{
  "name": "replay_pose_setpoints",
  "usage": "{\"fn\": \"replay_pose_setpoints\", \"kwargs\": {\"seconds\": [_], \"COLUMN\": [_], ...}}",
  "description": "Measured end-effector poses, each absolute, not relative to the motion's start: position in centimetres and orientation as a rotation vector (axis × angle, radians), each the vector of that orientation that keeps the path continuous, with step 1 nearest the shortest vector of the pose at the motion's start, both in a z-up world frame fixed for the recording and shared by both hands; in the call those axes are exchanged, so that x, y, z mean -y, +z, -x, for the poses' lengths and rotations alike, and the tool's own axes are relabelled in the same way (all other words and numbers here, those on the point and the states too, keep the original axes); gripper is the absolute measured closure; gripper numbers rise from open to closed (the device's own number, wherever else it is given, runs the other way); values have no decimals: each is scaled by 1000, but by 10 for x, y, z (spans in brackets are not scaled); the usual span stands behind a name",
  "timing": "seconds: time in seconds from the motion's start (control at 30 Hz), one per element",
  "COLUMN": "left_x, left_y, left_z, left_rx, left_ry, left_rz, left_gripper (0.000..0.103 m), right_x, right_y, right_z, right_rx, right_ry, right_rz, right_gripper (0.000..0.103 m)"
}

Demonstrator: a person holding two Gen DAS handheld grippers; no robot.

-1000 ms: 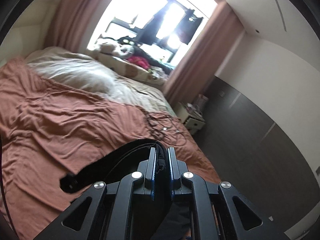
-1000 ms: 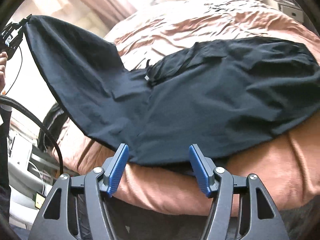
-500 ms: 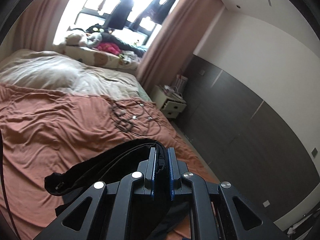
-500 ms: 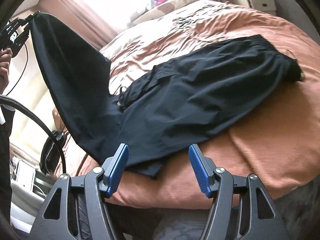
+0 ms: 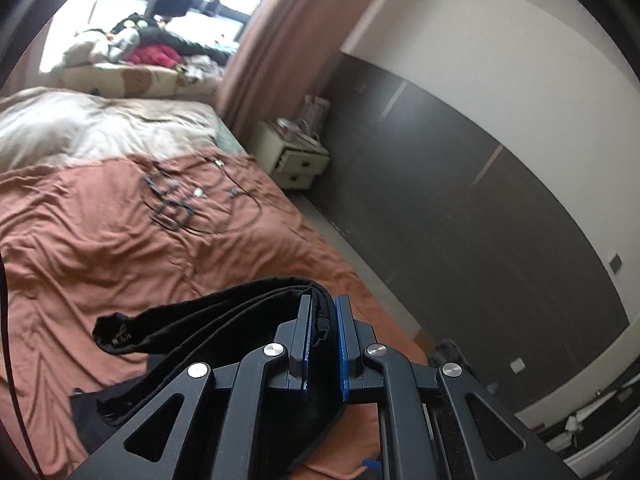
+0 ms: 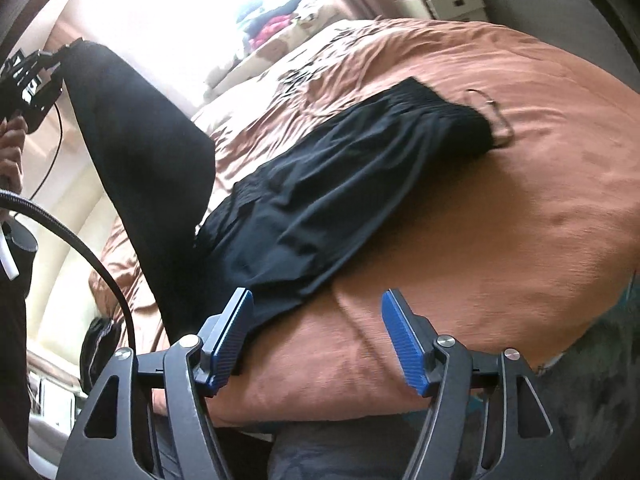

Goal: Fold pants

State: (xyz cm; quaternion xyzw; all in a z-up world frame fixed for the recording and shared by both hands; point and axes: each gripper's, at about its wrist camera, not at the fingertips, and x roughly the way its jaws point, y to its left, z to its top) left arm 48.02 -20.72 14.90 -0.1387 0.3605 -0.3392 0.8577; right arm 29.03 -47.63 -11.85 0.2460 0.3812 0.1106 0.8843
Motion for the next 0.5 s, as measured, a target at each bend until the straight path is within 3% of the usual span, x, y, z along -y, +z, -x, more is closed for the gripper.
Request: {"fn": "replay_pose_setpoints", "kwargs": {"seconds": [0.43,0.47,0.5], "left_x": [294,300,306], "left_y": [72,66,59], "left_z": [-480,-479,-478], "left_rx": [-942,-966,-997], "left_ry": [-863,-864,-872], "left_rz": [277,262,247], "left_gripper": [90,87,77], "right_x": [502,502,501], "right_y": [-131,-131,-132], "right_z": [-284,-284,-285], "right_rx": [-804,-806,-807], "right_ry": [156,156,157], "right_rz": [-584,-586,-587], "right_gripper": [36,36,36]}}
